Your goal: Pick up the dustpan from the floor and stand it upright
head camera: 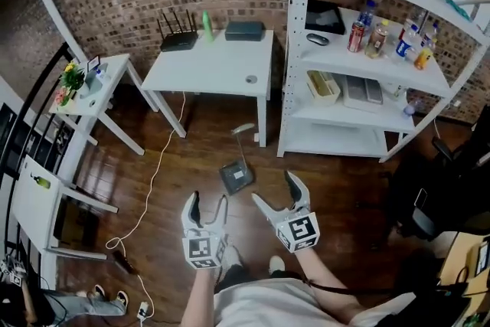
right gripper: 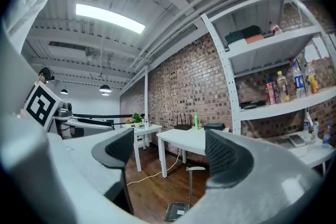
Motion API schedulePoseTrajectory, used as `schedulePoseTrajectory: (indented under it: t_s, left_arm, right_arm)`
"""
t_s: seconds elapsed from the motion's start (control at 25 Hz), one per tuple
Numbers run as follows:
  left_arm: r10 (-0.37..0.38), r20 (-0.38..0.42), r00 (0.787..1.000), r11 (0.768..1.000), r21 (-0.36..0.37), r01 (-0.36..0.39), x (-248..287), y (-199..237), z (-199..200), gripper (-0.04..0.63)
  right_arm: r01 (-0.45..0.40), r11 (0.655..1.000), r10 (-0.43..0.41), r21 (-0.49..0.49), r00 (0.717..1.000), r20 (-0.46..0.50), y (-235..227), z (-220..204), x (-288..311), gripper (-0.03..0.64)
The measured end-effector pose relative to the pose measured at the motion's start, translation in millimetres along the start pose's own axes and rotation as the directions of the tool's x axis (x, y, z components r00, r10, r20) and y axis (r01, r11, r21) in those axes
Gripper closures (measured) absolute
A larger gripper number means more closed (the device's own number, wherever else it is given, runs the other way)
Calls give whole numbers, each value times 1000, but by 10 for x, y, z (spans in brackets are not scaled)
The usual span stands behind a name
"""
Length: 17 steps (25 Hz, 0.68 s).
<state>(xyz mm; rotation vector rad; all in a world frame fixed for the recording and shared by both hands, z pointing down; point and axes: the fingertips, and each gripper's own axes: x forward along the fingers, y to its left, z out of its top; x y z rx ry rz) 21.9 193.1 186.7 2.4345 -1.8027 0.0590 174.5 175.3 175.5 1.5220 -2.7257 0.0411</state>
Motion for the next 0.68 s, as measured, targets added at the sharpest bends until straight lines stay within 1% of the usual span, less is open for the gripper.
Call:
schedulePoseTrajectory:
  t_s: [0.16,0.28,0.44,0.68]
  left_arm:
    - [-28,40,999,999,44,26,-121,-105,208,275]
    - [-26,63,998,997,78,21,-228,-59,331,275]
    - [4,84,996,998,61,-9,-345,92,375,275]
    - [25,55,998,999,30,-26,-540,374,220,275]
  right_arm:
    - [29,1000,-30,3,999,26,85,104,-157,210]
    - [46,999,-45,-17,998,43,182,158,-169,210]
    - [30,998,-27,-61,999,45,365,234,-111,210]
    - [-2,999,2,-46,1000,9,729,119,24,210]
